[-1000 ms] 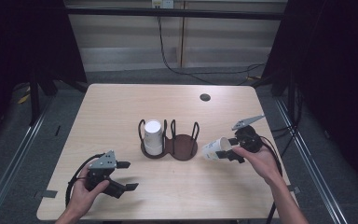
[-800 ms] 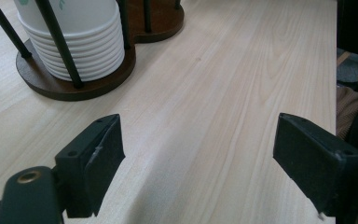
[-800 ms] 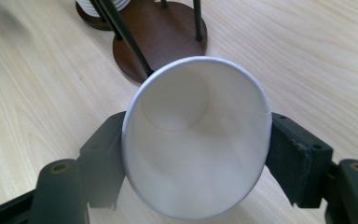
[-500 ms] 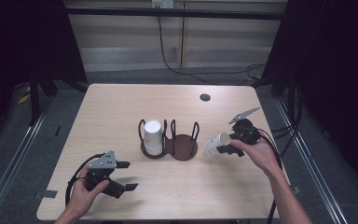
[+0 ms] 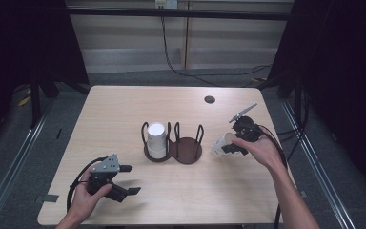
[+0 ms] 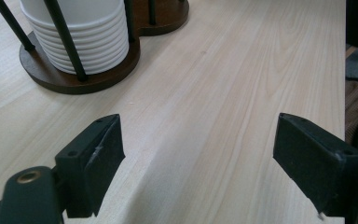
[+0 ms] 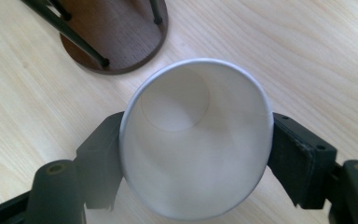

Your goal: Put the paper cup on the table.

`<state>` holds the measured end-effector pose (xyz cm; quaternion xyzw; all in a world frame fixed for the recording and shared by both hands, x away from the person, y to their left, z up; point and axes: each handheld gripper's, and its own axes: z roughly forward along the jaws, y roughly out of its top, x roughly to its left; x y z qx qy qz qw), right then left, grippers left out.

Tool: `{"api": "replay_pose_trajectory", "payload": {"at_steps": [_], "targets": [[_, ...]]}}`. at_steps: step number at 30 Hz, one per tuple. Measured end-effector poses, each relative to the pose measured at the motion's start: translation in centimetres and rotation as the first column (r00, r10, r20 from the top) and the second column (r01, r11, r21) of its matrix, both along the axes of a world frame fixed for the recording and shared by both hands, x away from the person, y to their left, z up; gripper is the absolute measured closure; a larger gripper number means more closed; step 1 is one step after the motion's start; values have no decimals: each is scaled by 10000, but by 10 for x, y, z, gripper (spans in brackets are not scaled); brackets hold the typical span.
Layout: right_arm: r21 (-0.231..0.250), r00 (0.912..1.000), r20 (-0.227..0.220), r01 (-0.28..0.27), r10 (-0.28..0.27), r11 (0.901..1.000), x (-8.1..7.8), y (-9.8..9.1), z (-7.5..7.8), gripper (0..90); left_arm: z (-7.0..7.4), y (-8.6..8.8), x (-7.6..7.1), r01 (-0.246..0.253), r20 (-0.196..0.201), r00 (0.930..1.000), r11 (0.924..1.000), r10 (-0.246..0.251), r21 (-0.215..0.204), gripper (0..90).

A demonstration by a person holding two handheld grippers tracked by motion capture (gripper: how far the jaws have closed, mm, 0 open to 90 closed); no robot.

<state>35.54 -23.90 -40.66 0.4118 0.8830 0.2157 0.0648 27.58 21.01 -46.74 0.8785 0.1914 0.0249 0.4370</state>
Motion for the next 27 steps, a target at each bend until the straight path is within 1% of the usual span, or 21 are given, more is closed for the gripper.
{"api": "replay_pose_trajectory", "payload": {"at_steps": [3, 6, 7, 8, 10, 12, 14, 17, 18, 19, 20, 22, 24, 27], "targets": [[-196, 9998, -119, 170, -172, 9997, 3, 0, -1, 252, -1, -1, 0, -1, 20, 10000, 9999, 1, 115, 161], [-340, 9995, -181, 252, -258, 9991, 8, -1, 0, 252, 0, -1, 0, 8, 63, 10000, 10000, -8, 70, 161], [-451, 9995, -177, 249, -257, 9987, 9, -1, 1, 252, 0, -1, 0, -43, 56, 10000, 10000, 43, 24, 161], [-439, 9992, -204, 324, -333, 9985, 10, -1, 1, 252, 0, -1, -1, -107, 51, 9999, 9999, 107, 9, 161], [-702, 9990, -279, 317, -337, 9970, 12, 0, 1, 252, 0, 0, 0, -103, 95, 9999, 9999, 102, 72, 161], [-859, 9989, -351, 284, -315, 9959, 13, 1, 0, 252, 0, 0, 0, -131, 94, 9999, 9999, 131, 71, 162], [-1140, 9990, -377, 211, -256, 9933, 15, 2, 0, 252, 0, 0, 0, -123, 69, 9999, 9999, 123, 19, 161], [-1438, 9986, -477, 146, -217, 9895, 17, 5, -1, 252, 0, 0, 0, -161, 67, 9998, 9999, 160, 54, 161], [-1458, 9986, -493, 100, -173, 9893, 17, 6, -2, 252, 0, 1, 1, -114, 55, 9999, 9999, 114, 20, 162], [-1488, 9985, -513, 86, -164, 9888, 18, 7, -2, 251, 0, 1, 0, -167, 22, 9999, 9999, 167, -27, 162], [-1549, 9987, -485, 46, -122, 9879, 18, 8, -3, 250, 0, 1, 1, -137, 59, 9999, 9999, 137, 40, 161], [-1623, 9982, -569, 78, -173, 9867, 19, 10, -4, 247, 0, 2, 1, -184, 84, 9998, 9998, 184, 61, 161], [-1779, 9981, -599, 5, -113, 9841, 20, 12, -7, 241, 0, 2, 1, -180, 93, 9998, 9998, 180, 71, 162], [-1719, 9987, -499, 54, -142, 9851, 21, 13, -8, 232, 0, 1, 0, -204, 18, 9998, 9998, 204, -11, 161]]}}
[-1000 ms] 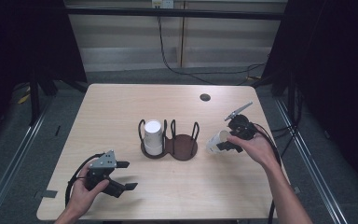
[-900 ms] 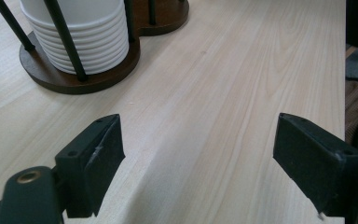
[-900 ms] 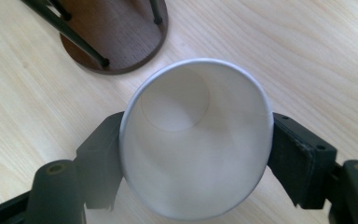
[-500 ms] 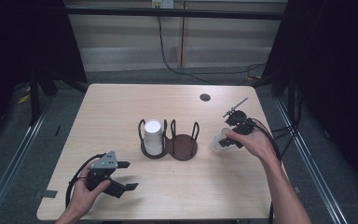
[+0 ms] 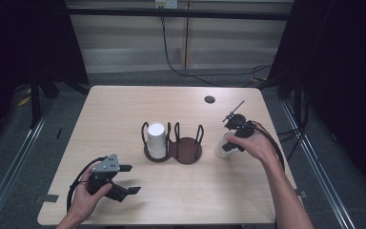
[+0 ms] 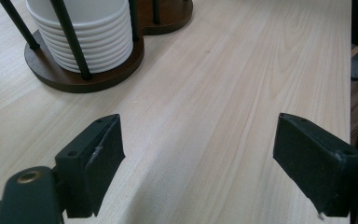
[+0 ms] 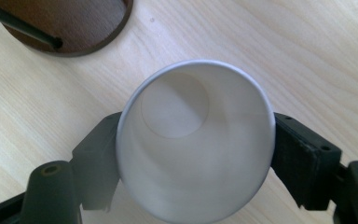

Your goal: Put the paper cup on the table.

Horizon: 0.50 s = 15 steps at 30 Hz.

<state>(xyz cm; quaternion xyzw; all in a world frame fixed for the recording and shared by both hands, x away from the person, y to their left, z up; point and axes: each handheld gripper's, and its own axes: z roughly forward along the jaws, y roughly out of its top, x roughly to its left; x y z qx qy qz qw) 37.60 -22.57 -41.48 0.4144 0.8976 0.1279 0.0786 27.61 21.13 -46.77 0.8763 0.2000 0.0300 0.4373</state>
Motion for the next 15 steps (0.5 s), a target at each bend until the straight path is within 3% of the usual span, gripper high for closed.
{"api": "replay_pose_trajectory", "payload": {"at_steps": [2, 7, 15], "targets": [[49, 10000, -40, 46, -45, 10000, 0, 1, 0, 226, 0, 0, 1, 71, 33, 10000, 9999, -71, 108, 161], [133, 9999, 107, 52, -54, 9999, 2, 4, -2, 216, 1, 2, 1, -98, -133, 9999, 9996, 94, -258, 162], [135, 9999, 107, 26, -27, 9999, 3, 7, -7, 206, 0, 3, 2, -128, -113, 9999, 9999, 127, -98, 161]]}}
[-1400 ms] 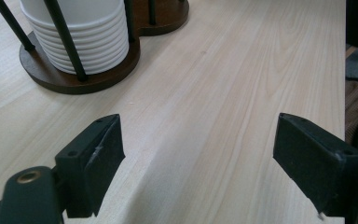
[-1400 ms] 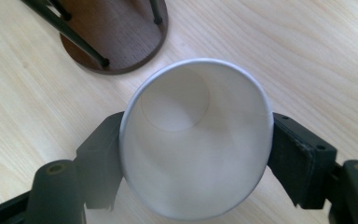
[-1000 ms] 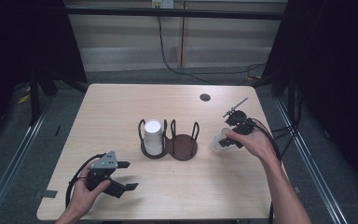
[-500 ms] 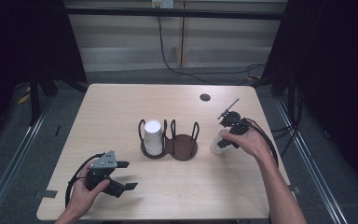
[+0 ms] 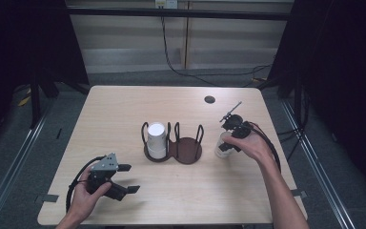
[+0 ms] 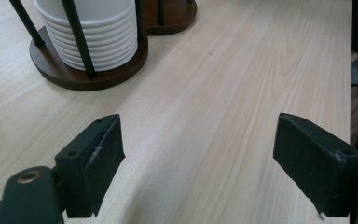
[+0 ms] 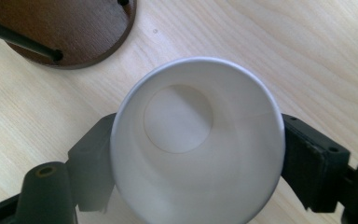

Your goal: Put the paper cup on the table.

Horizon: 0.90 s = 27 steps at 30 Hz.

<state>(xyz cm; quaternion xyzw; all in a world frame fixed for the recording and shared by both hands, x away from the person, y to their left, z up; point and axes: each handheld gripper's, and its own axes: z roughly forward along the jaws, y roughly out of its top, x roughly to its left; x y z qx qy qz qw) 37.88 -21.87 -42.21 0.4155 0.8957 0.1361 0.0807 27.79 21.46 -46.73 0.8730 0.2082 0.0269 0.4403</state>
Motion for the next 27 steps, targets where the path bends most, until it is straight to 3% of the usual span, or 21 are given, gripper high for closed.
{"api": "replay_pose_trajectory", "payload": {"at_steps": [12, 27], "targets": [[264, 9999, 102, 70, -73, 9996, 0, 3, -4, 167, 0, 1, 0, -21, -24, 10000, 10000, 21, -75, 162], [1010, 9977, 488, 411, -462, 9940, -8, -3, 6, 142, 1, 0, -1, -30, -15, 10000, 10000, 30, -39, 161]]}}
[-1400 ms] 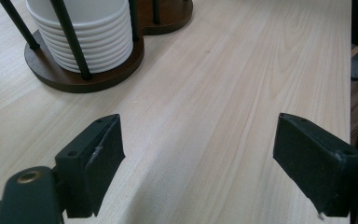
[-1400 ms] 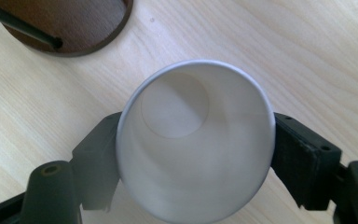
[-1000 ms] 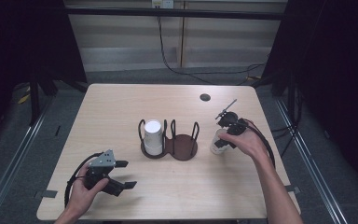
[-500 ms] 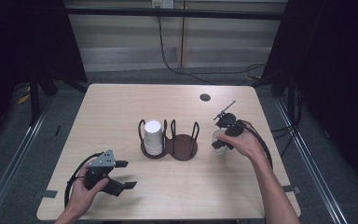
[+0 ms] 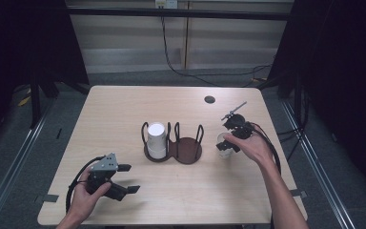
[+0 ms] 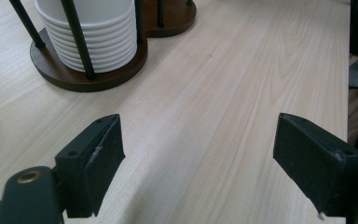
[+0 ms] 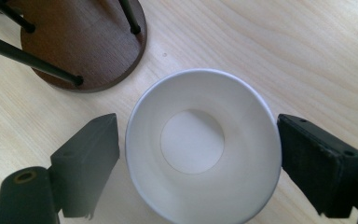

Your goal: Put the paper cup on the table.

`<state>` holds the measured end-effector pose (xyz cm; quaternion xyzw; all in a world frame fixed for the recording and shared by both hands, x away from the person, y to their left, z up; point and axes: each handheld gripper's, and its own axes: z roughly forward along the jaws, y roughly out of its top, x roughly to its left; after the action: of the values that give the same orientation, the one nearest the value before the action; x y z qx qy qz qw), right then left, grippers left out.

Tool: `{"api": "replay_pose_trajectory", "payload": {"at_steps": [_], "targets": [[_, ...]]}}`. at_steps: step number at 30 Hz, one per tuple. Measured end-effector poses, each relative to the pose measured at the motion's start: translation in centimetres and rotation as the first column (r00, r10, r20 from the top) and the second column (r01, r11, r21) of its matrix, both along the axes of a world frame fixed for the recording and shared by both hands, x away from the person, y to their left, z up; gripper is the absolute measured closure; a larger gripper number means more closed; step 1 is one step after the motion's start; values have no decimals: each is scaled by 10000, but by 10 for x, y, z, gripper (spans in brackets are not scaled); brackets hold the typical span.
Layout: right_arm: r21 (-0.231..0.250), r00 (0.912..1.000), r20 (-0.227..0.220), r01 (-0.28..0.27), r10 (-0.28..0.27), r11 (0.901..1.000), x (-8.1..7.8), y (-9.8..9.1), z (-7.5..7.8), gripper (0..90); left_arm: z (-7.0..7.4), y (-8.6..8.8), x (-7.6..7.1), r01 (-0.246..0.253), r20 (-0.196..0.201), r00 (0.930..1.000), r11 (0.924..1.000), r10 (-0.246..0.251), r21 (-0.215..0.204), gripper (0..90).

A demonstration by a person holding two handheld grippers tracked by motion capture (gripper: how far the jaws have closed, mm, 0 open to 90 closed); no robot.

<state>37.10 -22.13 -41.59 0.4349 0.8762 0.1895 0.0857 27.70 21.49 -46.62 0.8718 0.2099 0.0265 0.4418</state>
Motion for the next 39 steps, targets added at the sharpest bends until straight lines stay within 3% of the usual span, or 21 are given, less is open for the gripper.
{"api": "replay_pose_trajectory", "payload": {"at_steps": [8, 10, 20, 22, 25, 27, 30, 36, 39], "targets": [[448, 9986, 445, 273, -293, 9986, -6, -5, 4, 142, 0, -1, -1, 11, 10, 10000, 10000, -11, -33, 161], [806, 9973, 608, 373, -422, 9961, -9, -6, 4, 137, 0, -1, -1, -1, 13, 10000, 10000, 1, -36, 161], [1619, 9905, 1163, 538, -732, 9853, -17, -8, 10, 139, 0, 0, -1, 13, 53, 10000, 10000, -13, -24, 161], [1689, 9860, 1409, 651, -894, 9835, -20, -9, 12, 140, 1, 0, -1, -33, 26, 10000, 10000, 33, -67, 162], [2214, 9776, 1746, 777, -1179, 9721, -26, -10, 15, 145, 1, 0, -1, -42, 47, 10000, 10000, 42, -82, 161], [2368, 9679, 2152, 771, -1297, 9685, -31, -11, 15, 149, 1, 0, -2, 10, 78, 10000, 10000, -9, -58, 161], [2954, 9614, 2293, 801, -1521, 9520, -39, -12, 12, 151, 1, -1, -2, 45, 82, 10000, 10000, -44, -36, 161], [3349, 9447, 2872, 560, -1585, 9406, -57, -8, 9, 151, 1, -3, -3, 112, 86, 9999, 9999, -112, 56, 161], [3659, 9369, 2947, 713, -1882, 9279, -63, -8, 6, 160, 1, -4, -4, 69, 68, 10000, 10000, -69, -18, 162]]}}
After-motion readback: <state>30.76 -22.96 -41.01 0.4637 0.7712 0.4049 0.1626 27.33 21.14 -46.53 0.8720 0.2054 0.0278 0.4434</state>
